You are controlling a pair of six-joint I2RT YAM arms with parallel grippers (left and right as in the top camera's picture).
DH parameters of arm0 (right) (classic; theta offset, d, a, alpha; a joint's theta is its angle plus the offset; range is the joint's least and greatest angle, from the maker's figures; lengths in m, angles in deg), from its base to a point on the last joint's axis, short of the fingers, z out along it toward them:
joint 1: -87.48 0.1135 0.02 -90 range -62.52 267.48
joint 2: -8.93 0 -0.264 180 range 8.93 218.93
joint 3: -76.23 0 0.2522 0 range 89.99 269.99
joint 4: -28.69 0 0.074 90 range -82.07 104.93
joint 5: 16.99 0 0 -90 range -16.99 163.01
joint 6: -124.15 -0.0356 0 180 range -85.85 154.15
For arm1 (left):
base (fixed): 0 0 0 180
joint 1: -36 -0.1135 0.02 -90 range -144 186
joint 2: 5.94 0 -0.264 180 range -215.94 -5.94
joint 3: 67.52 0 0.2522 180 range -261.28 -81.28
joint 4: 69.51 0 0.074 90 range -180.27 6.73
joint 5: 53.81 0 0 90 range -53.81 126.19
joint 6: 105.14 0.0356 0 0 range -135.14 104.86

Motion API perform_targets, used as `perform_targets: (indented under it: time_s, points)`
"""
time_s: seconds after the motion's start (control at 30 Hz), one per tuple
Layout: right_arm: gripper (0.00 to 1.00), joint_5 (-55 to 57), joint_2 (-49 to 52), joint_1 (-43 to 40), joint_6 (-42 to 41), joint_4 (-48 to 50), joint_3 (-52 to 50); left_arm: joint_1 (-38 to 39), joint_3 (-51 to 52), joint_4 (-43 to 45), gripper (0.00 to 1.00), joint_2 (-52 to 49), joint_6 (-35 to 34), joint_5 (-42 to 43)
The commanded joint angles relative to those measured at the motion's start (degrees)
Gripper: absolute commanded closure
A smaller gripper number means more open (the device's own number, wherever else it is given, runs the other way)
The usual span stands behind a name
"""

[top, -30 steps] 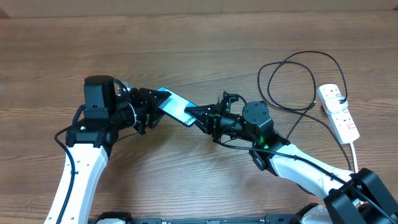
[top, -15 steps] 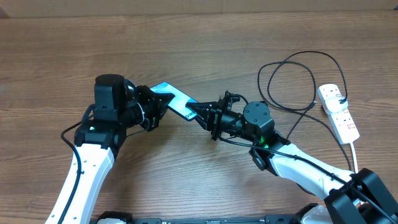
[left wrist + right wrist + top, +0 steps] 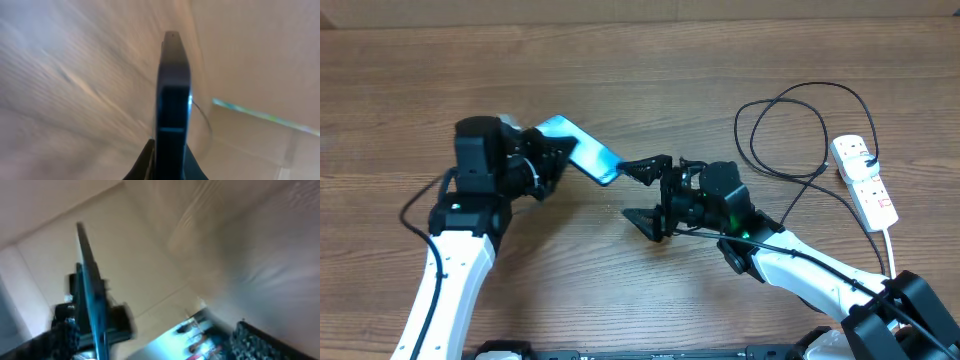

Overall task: Plug charger to phone and switch on socket
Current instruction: 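Open the right gripper and withdraw it toward the power strip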

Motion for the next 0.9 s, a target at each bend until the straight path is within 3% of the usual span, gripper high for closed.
perform_targets:
  time_s: [0.0, 0.1, 0.2, 0.3, 0.4, 0.5, 0.7, 0.87]
  points:
    - [0.00, 10.73, -0.52, -0.28, 27.32, -1.64, 0.68, -2.73, -0.63, -0.96, 0.96, -0.26, 16.85, 0.63]
    - [0.01, 15.10, -1.11, -1.40, 45.44, -5.03, 0.81, -6.21, -0.63, -1.68, 0.96, -2.16, 23.67, 17.14]
    - [0.01, 16.85, -3.41, -4.28, 49.90, -16.39, 3.61, -8.15, -0.63, -4.13, 0.96, -5.38, 31.26, 29.20]
    - [0.01, 22.53, -6.51, -7.61, 54.77, -34.42, 10.32, -8.63, -0.63, -7.56, 0.96, -9.60, 35.95, 35.89]
    - [0.00, 33.79, -8.50, -10.23, 55.21, -54.64, 18.25, -8.17, -0.63, -7.61, 0.96, -14.43, 37.11, 40.19]
    - [0.01, 40.46, -8.63, -13.33, 55.21, -68.98, 24.41, -7.91, -0.63, -6.45, 0.96, -18.69, 37.22, 41.64]
    - [0.00, 40.65, -7.19, -25.57, 51.54, -77.77, 24.90, -6.56, -0.63, -4.50, 0.96, -24.06, 37.33, 44.94]
    - [0.16, 39.65, -3.93, -33.20, 54.86, -74.16, 24.90, -5.95, -0.63, -3.98, 0.96, -24.70, 38.01, 45.03]
